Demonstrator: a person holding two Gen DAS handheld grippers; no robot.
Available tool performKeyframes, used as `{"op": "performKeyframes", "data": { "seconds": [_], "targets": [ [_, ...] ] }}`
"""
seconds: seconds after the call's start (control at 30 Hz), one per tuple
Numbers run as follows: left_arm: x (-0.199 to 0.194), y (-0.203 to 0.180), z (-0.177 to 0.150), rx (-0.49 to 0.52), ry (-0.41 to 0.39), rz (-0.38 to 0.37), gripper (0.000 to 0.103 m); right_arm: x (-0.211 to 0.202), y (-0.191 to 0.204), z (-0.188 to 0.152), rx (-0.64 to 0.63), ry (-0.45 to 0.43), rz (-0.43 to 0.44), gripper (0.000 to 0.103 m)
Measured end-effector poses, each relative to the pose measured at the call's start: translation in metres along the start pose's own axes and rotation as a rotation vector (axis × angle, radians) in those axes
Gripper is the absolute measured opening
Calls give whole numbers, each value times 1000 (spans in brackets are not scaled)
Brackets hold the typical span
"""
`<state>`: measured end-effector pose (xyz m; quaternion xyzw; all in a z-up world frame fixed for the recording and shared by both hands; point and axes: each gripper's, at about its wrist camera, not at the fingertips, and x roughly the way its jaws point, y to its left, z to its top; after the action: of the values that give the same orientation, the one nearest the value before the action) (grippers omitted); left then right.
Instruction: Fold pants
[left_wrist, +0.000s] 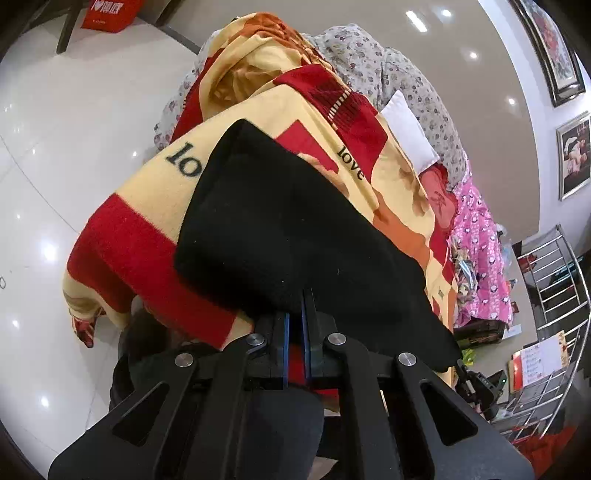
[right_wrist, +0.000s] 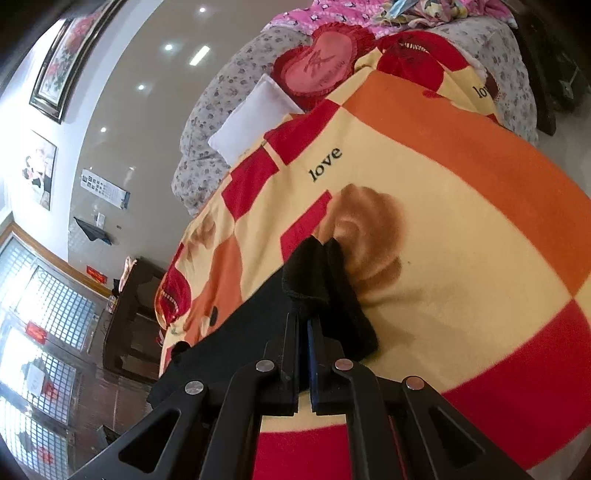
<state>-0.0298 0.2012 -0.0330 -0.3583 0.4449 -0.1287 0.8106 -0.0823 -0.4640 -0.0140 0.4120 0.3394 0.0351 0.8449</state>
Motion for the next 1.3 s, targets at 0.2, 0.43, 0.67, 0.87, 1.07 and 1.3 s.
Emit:
{"op": "performKeyframes", "data": {
  "seconds": [0.2, 0.43, 0.67, 0.87, 1.07, 1.3],
  "targets": [
    [3, -2, -4, 29, -18, 35, 5, 6, -6, -10, -2, 24, -33, 3],
    [6, -6, -7, 100, -47, 86, 7, 11, -20, -12, 7, 39, -43, 3],
    [-18, -26, -10, 234, -212, 303, 28, -21, 7, 2, -146, -78, -210, 4],
    [-37, -75, -32, 401, -479, 507, 27, 9, 65, -5, -435, 0, -189, 4],
    [28, -98, -48, 606, -180, 437, 28, 44, 48, -13, -498, 124, -457, 3],
    [64, -83, -17, 544, -128, 449, 28, 26, 37, -19, -392, 182, -486, 4]
  ]
}}
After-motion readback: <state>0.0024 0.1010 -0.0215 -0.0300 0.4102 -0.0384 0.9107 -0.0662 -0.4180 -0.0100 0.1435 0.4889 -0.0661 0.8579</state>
